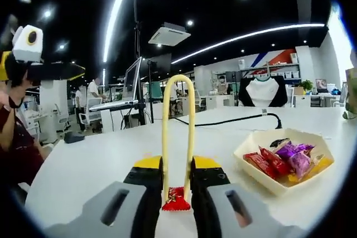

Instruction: Place the target food into the container with the food tongs after gripping and lifting it, then release it inside without dropping or visibly crushing the food.

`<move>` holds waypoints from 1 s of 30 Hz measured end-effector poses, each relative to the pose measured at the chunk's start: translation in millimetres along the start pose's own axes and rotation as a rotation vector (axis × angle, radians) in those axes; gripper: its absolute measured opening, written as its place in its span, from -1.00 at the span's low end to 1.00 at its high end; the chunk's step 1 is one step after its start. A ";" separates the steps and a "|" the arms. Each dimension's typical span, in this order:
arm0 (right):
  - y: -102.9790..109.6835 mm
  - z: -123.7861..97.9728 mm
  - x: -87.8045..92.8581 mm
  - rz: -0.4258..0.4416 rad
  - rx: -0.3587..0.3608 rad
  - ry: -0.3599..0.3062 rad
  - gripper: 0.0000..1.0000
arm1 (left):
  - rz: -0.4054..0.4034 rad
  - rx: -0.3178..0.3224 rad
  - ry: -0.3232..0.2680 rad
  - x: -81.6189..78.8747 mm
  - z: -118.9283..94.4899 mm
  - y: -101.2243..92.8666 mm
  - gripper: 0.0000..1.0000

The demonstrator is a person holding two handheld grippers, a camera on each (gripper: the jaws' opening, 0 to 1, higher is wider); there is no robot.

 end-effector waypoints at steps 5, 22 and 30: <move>-7.4 -5.3 -20.9 -0.021 0.013 -0.039 -0.73 | 0.000 0.003 0.003 0.0 2.7 -0.3 0.72; -87.9 -13.3 -78.4 -0.087 0.116 -0.091 -0.72 | 0.002 0.011 -0.009 -2.5 6.9 -0.4 0.72; -134.0 -21.7 -97.1 -0.117 0.190 -0.085 -0.71 | 0.005 0.006 -0.009 -3.4 6.7 1.7 0.72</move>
Point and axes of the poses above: the point that each gripper's makers call its tool centre point, and the gripper's own axes: z roughly forward along the fingers, y roughly to its left, x roughly out of its underside, the point moved 7 cm from there along -z, roughly backward along the fingers, and after that the axes turned 10 degrees about y, right-handed, at the moved point
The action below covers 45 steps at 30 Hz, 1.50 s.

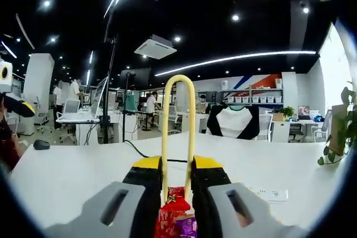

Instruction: Place the target food into the container with the food tongs after gripping and lifting it, then release it inside without dropping or visibly crushing the food.

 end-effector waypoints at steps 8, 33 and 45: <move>-35.9 2.5 4.9 0.010 0.053 0.039 -0.71 | 0.000 -0.003 0.004 1.1 0.8 1.7 0.72; -57.5 -24.8 32.7 0.103 0.131 0.131 -0.67 | 0.019 0.018 0.012 1.9 5.8 -3.5 0.67; -85.3 -78.7 52.0 0.155 0.242 0.229 -0.64 | 0.025 0.037 0.004 1.5 3.7 -13.4 0.67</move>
Point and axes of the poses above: the point that each gripper's makers call its tool centre point, and the gripper's own axes: z roughly forward along the fingers, y roughly to its left, x roughly out of its underside, the point moved 7 cm from there along -z, roughly backward along the fingers, and after that the axes turned 10 degrees about y, right-handed, at the moved point
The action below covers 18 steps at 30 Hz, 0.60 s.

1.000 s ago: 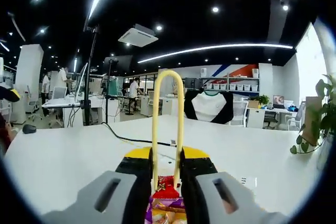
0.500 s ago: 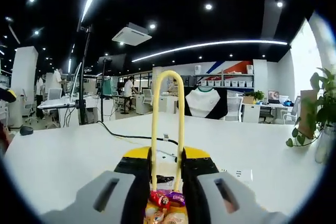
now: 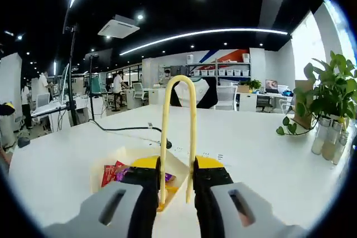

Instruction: Place the target food into the container with the food tongs after gripping and lifting it, then release it inside without dropping or visibly crushing the food.

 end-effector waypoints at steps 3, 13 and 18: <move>-5.2 -5.4 6.2 0.009 0.015 0.019 -0.63 | -0.007 0.003 0.007 2.5 -1.5 -1.4 0.68; -15.0 -14.4 18.3 -0.026 0.054 0.141 -0.62 | -0.008 -0.003 0.000 2.9 -4.1 -8.3 0.68; -18.8 -16.6 24.3 0.015 0.051 0.201 -0.61 | -0.006 0.008 -0.007 0.7 -2.1 -12.7 0.68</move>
Point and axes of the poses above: the point that each gripper's makers call its tool centre point, and the gripper's own axes: z roughly forward along the fingers, y roughly to its left, x roughly out of its underside, the point moved 7 cm from there along -z, roughly backward along the fingers, and after that the axes turned 10 degrees about y, right-handed, at the moved point
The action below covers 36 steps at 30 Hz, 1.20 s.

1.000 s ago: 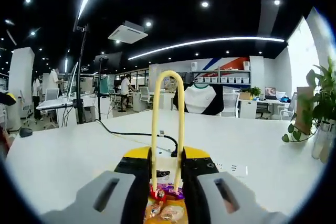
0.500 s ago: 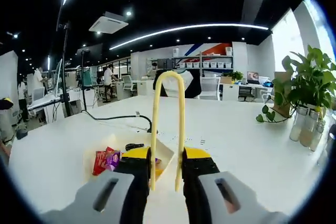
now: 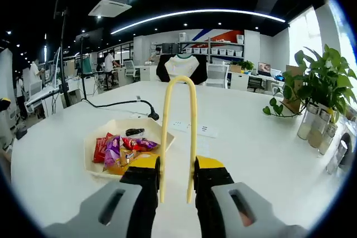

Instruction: Place the target food into the container with the food tongs after gripping and lifting it, then release it inside without dropping or visibly crushing the food.

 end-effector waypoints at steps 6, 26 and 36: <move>-5.5 4.3 9.6 0.031 0.012 0.064 -0.60 | 0.006 0.003 -0.006 -1.7 -0.6 0.2 0.67; -3.3 17.1 25.2 0.118 0.048 0.155 -0.57 | -0.008 -0.010 -0.012 0.6 -3.5 7.2 0.66; 1.3 20.0 23.7 0.160 0.128 0.112 -0.57 | -0.014 -0.014 -0.008 1.8 -1.8 8.9 0.65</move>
Point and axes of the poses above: the point that each gripper's makers call its tool centre point, and the gripper's own axes: z roughly forward along the fingers, y roughly to its left, x roughly out of its underside, the point moved 7 cm from there along -z, roughly backward along the fingers, and after that the axes turned 10 degrees about y, right-handed, at the moved point
